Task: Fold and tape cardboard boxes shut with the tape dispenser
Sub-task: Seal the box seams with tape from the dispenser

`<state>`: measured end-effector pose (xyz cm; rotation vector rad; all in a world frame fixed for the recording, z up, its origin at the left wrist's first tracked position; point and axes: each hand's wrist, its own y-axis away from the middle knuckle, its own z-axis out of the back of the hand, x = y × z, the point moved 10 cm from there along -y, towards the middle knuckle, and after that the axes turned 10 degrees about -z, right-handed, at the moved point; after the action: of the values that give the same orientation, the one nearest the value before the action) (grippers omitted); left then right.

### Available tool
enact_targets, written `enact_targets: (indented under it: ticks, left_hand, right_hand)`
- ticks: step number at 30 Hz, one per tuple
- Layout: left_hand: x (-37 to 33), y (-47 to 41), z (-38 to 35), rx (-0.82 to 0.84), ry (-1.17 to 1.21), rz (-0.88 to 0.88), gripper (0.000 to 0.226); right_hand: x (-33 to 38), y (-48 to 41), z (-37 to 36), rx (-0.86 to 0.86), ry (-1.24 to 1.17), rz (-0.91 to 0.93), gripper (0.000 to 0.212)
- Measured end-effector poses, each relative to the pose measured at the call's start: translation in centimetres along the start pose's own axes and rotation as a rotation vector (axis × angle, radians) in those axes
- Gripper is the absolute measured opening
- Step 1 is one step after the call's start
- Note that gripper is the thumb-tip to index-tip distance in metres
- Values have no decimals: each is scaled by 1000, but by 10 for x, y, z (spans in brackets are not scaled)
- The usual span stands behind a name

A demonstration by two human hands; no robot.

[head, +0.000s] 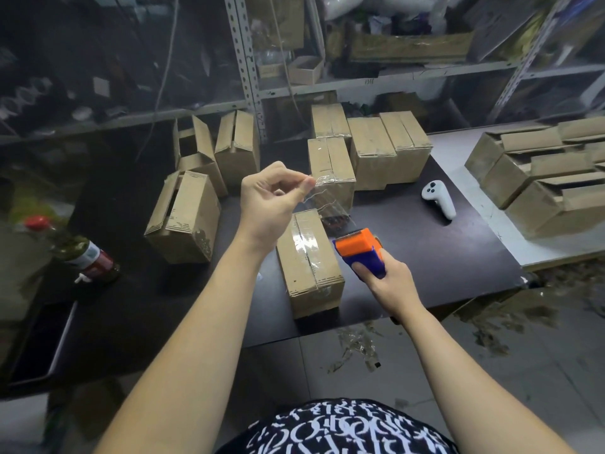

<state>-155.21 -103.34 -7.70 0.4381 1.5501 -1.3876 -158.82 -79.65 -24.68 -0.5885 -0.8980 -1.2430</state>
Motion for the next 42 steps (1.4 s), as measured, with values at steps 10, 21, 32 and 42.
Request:
enact_targets:
  ticks: [10,21,32,42]
  left_hand:
    - [8,0,-7,56,0,22,3]
    - [-24,10,-44,364,-46,-185,7]
    - [3,52,-10,117,100,190,5]
    - [8,81,6,-5,165,393,7]
  right_hand:
    - [-31,-8,-8,49,-87,-147,20]
    - [-47,-33,4,-104,-383,-541,45]
    - [-69,-36,-5,-142,329,-501,32]
    - [90,-19,-41,391,-430,57,42]
